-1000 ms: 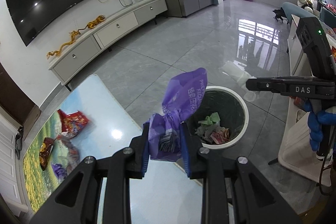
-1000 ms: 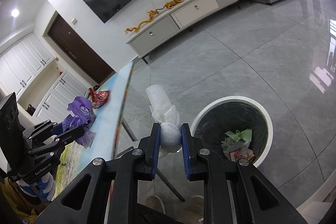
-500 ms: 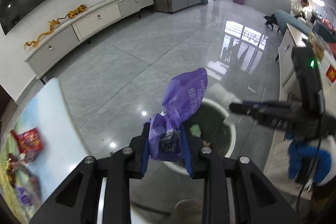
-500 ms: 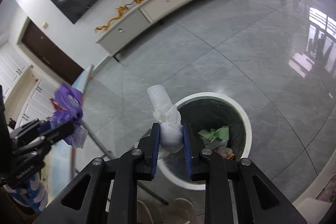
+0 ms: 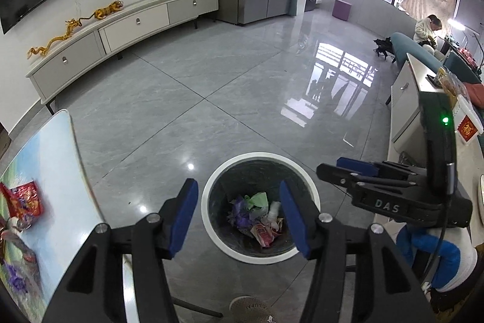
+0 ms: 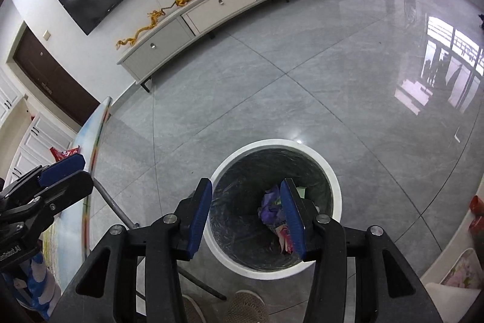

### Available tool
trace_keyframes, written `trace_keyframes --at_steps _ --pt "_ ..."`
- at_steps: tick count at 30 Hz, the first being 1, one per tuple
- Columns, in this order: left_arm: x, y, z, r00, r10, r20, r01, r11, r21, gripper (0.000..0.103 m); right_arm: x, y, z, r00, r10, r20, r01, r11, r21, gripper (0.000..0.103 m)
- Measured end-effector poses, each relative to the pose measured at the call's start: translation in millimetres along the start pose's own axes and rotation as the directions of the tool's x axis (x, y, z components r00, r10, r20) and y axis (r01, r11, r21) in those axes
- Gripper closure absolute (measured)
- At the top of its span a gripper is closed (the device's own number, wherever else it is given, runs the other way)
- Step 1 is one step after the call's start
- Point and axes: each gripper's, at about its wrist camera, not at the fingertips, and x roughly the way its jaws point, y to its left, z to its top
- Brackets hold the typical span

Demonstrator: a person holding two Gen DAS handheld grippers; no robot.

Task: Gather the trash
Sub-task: 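Grasp the purple wrapper with the left tool while the right tool grasps the clear wrapper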

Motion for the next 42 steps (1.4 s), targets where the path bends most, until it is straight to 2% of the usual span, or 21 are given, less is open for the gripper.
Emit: trace_keyframes --at_steps 8,18,23,27,31,34,38,42 --pt "-42.9 11.9 -16.4 0.998 0.051 0.047 -0.051 0.999 0.006 0.048 -39.7 20.9 -4.3 0.998 0.022 0.060 -0.019 0.999 -0.038 0.056" --pt "-110.5 83.4 -68.6 0.986 0.134 0.095 -0.120 0.983 -0.141 0.048 -71.9 97.6 -12.0 0.991 0.110 0.078 -0.094 0.979 -0.183 0.056" --pt "-149.9 145.1 -112.0 0.971 0.213 0.106 -0.177 0.945 -0.274 0.048 -72.4 139.1 -13.8 0.989 0.137 0.059 -0.118 0.960 -0.253 0.055" --pt "-167.1 203.6 -140.3 0.952 0.295 0.079 -0.242 0.885 -0.397 0.048 -61.3 184.3 -16.8 0.986 0.167 0.021 -0.151 0.931 -0.332 0.055" --pt "-162.6 247.8 -156.2 0.938 0.345 0.027 -0.292 0.833 -0.470 0.048 -43.5 223.7 -18.9 0.980 0.198 -0.028 -0.194 0.902 -0.386 0.055" --pt "-144.6 267.9 -158.5 0.946 0.325 0.000 -0.282 0.820 -0.498 0.048 -24.3 251.9 -19.2 0.976 0.207 -0.071 -0.217 0.882 -0.418 0.055" --pt "-120.9 287.0 -157.8 0.961 0.277 0.005 -0.232 0.816 -0.529 0.048 5.1 285.2 -20.0 0.973 0.198 -0.119 -0.231 0.858 -0.458 0.055" --pt "-103.9 300.5 -156.1 0.963 0.270 -0.004 -0.231 0.816 -0.530 0.048 33.2 315.2 -22.0 0.964 0.208 -0.163 -0.261 0.842 -0.472 0.055"
